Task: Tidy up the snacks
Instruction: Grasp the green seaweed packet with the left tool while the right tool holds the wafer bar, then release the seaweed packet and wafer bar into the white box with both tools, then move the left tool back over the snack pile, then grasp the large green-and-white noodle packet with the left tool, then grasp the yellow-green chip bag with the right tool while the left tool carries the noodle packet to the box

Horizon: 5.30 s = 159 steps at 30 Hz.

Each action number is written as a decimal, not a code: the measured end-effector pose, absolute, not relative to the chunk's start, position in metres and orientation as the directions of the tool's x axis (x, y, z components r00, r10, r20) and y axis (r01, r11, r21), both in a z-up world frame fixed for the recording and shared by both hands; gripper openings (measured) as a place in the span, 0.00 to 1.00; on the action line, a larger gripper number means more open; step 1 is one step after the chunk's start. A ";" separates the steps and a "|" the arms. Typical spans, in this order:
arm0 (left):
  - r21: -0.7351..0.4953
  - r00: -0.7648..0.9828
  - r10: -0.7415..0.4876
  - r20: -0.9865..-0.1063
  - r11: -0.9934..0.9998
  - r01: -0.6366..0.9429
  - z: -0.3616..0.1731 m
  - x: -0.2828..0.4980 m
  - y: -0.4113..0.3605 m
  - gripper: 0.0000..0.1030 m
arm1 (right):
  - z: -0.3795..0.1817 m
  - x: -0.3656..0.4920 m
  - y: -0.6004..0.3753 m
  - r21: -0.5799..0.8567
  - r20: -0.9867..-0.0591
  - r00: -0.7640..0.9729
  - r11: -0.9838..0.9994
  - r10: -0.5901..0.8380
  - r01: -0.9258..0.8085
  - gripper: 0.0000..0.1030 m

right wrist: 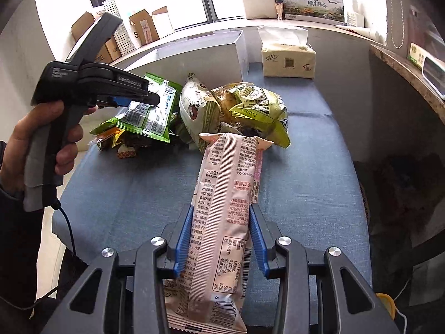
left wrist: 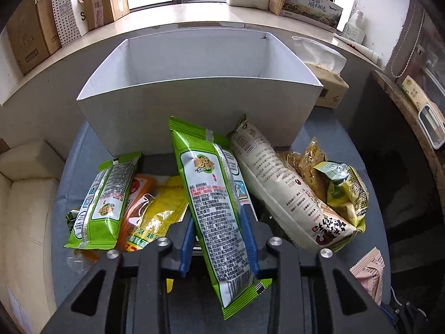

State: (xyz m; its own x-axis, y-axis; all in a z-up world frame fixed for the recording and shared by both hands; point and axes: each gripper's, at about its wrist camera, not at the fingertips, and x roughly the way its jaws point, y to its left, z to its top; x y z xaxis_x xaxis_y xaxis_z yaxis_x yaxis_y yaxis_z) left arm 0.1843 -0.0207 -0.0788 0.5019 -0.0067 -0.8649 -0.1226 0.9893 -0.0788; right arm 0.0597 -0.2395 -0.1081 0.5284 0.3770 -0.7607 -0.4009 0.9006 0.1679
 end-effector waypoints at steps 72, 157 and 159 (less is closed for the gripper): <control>-0.138 0.807 -0.076 -0.586 0.990 -0.007 0.060 0.194 0.103 1.00 | 0.045 0.232 -0.165 0.214 -0.474 0.694 0.836 0.542 -0.506 1.00; -0.167 0.699 -0.086 -0.710 0.985 -0.048 -0.026 0.036 0.076 0.67 | -0.153 0.256 -0.247 0.401 -0.758 0.394 0.848 0.519 -0.346 0.97; -0.158 0.694 -0.082 -0.715 0.986 -0.045 -0.026 0.039 0.073 0.67 | -0.150 0.253 -0.248 0.441 -0.731 0.380 0.817 0.567 -0.372 0.78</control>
State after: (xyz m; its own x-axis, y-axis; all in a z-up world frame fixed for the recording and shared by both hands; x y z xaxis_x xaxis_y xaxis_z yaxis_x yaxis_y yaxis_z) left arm 0.0388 0.0733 -0.0260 0.6943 -0.0825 -0.7150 -0.0453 0.9864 -0.1577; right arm 0.2531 -0.2477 -0.1504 0.3801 0.5673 -0.7305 -0.3724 0.8168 0.4405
